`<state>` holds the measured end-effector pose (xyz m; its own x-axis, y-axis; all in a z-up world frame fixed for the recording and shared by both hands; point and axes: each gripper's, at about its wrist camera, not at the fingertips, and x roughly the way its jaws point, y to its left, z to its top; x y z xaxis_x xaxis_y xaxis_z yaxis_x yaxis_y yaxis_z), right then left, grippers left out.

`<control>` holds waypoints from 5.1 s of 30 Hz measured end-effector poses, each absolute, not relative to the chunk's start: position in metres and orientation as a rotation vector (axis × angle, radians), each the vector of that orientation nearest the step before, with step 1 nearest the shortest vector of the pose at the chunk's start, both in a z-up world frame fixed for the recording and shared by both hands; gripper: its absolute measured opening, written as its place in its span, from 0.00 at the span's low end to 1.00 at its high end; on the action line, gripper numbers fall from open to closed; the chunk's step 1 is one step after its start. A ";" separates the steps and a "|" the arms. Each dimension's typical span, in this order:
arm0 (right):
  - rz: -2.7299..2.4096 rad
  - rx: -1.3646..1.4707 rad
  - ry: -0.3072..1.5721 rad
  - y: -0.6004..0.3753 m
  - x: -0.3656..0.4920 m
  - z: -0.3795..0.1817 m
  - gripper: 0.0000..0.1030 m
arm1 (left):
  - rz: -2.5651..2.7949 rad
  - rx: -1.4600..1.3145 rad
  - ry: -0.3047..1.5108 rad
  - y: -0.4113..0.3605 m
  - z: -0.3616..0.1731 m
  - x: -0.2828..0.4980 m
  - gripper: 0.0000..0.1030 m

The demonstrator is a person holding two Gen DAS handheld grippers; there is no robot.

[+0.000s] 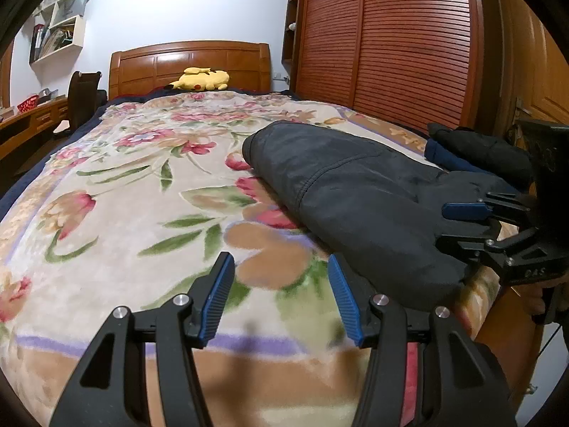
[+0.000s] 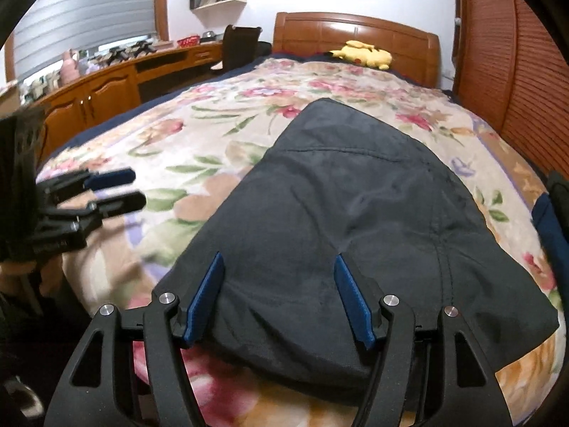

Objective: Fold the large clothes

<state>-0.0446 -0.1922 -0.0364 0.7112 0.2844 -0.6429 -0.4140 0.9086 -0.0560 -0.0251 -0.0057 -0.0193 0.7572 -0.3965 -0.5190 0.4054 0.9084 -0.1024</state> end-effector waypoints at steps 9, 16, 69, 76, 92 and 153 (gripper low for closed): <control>0.272 -0.187 0.616 -0.246 -0.074 -0.003 0.64 | -0.445 0.070 0.582 -0.026 -0.001 0.020 0.52; 0.141 -0.160 0.613 -0.299 -0.098 0.007 0.64 | -0.477 0.075 0.562 -0.049 0.013 0.075 0.53; 0.267 0.150 0.634 -0.331 -0.079 -0.037 0.07 | -0.477 0.178 0.701 -0.107 0.019 0.210 0.13; 0.268 0.072 0.568 -0.334 -0.080 -0.012 0.06 | -0.463 0.223 0.606 -0.132 0.055 0.180 0.12; 0.082 -0.098 0.383 -0.444 -0.086 0.088 0.04 | -0.529 0.224 0.413 -0.284 0.155 0.168 0.12; -0.515 0.021 0.523 -0.646 -0.103 0.084 0.63 | -0.750 0.291 0.451 -0.297 0.095 0.044 0.54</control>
<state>-0.1033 -0.6456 0.0841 0.7423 -0.4647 -0.4828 0.4755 0.8729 -0.1093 0.0441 -0.2968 0.0954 0.6433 -0.5871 -0.4914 0.7094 0.6985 0.0941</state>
